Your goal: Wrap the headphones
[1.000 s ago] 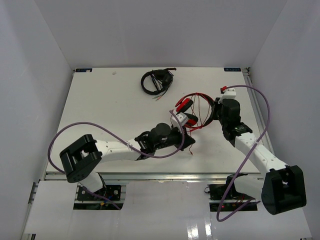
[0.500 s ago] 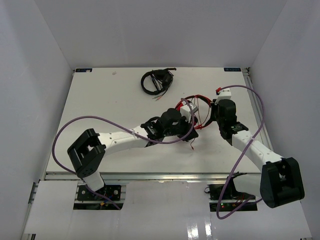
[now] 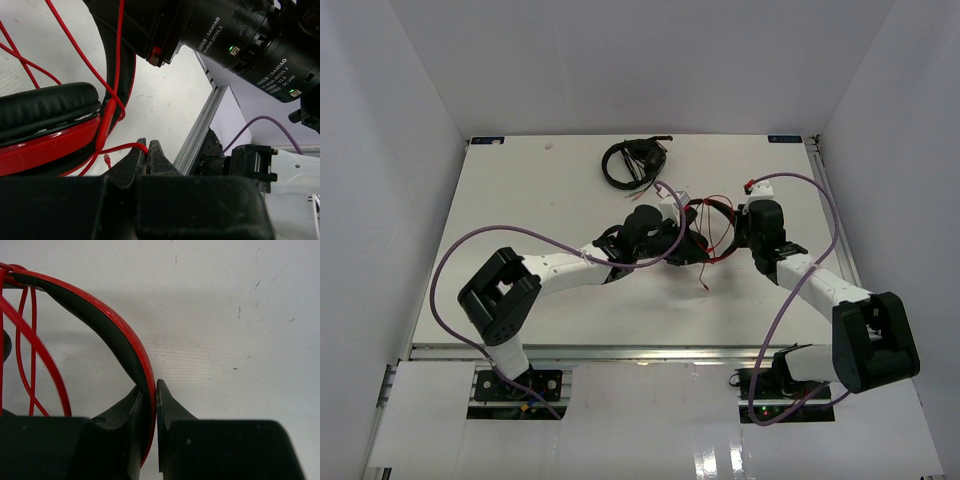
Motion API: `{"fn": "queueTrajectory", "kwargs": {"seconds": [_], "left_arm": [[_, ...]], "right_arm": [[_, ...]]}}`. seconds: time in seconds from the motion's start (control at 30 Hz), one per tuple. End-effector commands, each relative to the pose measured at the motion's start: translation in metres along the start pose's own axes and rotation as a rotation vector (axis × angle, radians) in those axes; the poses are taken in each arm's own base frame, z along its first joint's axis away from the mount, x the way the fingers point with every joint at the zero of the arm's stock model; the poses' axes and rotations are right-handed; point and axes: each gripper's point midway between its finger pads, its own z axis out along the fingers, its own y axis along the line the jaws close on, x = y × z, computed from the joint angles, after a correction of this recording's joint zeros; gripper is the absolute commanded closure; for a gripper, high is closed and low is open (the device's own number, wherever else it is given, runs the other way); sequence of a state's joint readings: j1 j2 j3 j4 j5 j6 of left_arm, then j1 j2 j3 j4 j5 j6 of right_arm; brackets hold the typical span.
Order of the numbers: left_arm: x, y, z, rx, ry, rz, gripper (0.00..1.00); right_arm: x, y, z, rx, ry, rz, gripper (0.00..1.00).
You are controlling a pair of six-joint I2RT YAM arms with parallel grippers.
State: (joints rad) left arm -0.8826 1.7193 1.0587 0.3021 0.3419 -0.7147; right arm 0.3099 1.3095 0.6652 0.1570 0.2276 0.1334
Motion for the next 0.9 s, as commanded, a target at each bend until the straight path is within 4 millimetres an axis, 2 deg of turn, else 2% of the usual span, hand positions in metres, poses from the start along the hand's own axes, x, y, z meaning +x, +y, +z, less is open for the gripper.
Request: {"fn": "queueTrajectory", "kwargs": {"seconds": [0.0,0.13,0.33,0.4,0.5,0.87], "left_arm": [[-0.025,-0.026,-0.001,0.129,-0.075,-0.040,0.92],[-0.024,-0.012,-0.003,0.125,-0.090,-0.111,0.88],[-0.029,0.010,-0.007,0.142,-0.152,-0.268,0.74],[-0.032,0.013,-0.005,0.142,-0.164,-0.289,0.72],[-0.036,0.015,0.000,0.152,-0.179,-0.323,0.62],[-0.066,0.031,0.019,0.130,-0.206,-0.355,0.56]], "right_arm": [[-0.008,0.009,0.014,-0.026,-0.004,0.030,0.92],[0.001,0.012,0.022,-0.037,0.031,0.032,0.92],[0.013,0.015,0.026,-0.057,0.065,0.031,0.92],[0.014,0.017,0.027,-0.065,0.071,0.032,0.92],[0.016,0.017,0.028,-0.068,0.079,0.034,0.92],[0.022,0.017,0.028,-0.081,0.104,0.039,0.92]]}}
